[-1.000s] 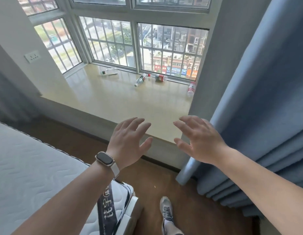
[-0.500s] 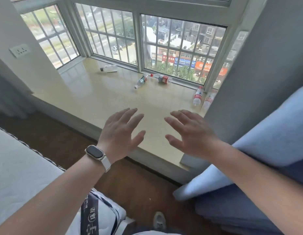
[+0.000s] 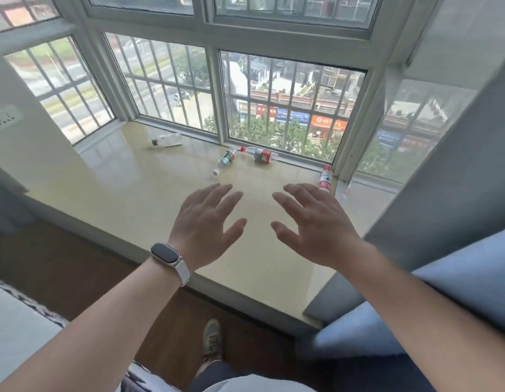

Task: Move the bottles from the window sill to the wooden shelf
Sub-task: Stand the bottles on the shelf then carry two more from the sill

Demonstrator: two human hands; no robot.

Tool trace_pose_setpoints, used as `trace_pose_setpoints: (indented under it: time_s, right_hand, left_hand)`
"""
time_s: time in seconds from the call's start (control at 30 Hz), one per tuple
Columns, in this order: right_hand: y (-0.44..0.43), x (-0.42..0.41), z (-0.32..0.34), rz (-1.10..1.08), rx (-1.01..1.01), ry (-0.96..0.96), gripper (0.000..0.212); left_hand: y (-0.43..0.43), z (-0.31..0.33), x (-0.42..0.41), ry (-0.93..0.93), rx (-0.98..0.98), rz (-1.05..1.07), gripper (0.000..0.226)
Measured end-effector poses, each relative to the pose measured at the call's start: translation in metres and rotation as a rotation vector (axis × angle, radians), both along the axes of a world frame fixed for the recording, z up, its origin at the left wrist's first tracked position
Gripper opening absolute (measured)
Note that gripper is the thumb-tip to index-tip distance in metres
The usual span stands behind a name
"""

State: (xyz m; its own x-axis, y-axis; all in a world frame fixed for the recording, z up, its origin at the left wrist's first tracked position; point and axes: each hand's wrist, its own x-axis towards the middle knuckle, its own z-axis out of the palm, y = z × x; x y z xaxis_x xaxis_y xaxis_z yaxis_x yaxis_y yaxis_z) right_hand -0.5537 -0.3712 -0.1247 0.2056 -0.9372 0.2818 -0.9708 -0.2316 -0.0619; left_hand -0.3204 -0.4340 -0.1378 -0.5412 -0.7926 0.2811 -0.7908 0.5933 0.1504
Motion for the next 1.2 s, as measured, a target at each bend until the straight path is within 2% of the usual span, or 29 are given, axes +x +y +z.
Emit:
trace_pose_setpoints:
  time_s: [0.27, 0.4, 0.7, 0.97, 1.2]
  right_hand:
    - [-0.069, 0.011, -0.019, -0.161, 0.038, 0.004, 0.059]
    - [-0.124, 0.046, -0.024, -0.249, 0.115, -0.025, 0.061]
    - [-0.248, 0.132, -0.017, -0.331, 0.141, -0.007, 0.061]
    - [-0.289, 0.143, -0.008, -0.403, 0.184, -0.022, 0.063]
    - [-0.285, 0.123, -0.015, -0.456, 0.194, -0.041, 0.064]
  left_hand:
    - [-0.11, -0.014, 0.015, 0.026, -0.046, -0.141, 0.054]
    - [-0.178, -0.023, 0.041, 0.044, -0.044, -0.218, 0.053]
    - [-0.317, -0.02, 0.109, 0.003, -0.002, -0.286, 0.056]
    - [-0.363, -0.03, 0.118, 0.014, 0.015, -0.354, 0.055]
    - [-0.372, -0.032, 0.093, -0.03, 0.038, -0.392, 0.056]
